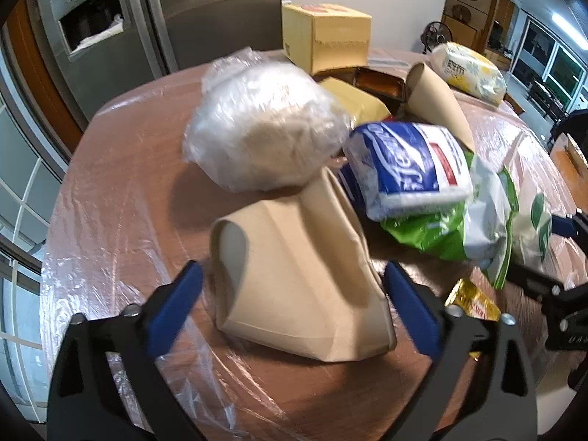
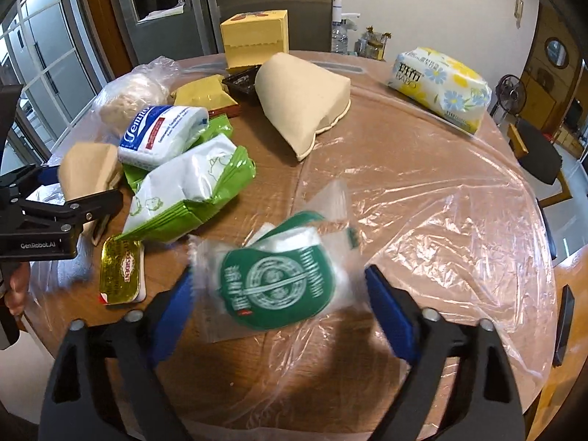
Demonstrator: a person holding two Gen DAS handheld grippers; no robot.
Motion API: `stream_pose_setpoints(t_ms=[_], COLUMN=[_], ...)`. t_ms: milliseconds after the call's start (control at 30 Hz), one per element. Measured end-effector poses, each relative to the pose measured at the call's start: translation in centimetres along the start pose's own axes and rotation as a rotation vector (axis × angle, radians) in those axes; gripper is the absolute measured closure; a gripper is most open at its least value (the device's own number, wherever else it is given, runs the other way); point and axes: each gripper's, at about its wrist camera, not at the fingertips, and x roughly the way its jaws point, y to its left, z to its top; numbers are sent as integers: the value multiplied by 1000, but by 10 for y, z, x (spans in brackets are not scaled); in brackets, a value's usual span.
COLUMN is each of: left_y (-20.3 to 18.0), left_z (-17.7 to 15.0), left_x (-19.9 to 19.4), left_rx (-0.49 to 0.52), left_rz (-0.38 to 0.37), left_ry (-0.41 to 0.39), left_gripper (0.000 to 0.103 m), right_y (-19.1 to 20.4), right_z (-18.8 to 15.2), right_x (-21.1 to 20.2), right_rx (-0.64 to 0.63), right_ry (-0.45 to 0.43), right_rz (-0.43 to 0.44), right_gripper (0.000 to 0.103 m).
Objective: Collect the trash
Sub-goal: 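Grasp the brown paper cone with the left tool while the right tool grasps the green pastry packet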
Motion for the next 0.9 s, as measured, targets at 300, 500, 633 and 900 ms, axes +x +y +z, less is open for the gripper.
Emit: stream_pose_setpoints(t_ms=[300, 500, 633, 900], left_y=[3, 9, 9, 6], left_z=[-4, -4, -6, -10], left_x=[-7, -24, -38, -59], left_rx=[-6, -35, -33, -40], left_rz=[-36, -59, -52, -33], left_ry=[-6, -40, -66, -96], left_gripper=[14, 15, 16, 19], right_y=[-5, -5, -6, -5], right_z=[-1, 1, 4, 2], right_x=[-8, -23, -37, -59], right_rx=[-2, -11, -4, -5], right_ry=[-19, -58, -83, -109], right_rz=[58, 67, 91, 132], right_gripper=[40, 40, 40, 40])
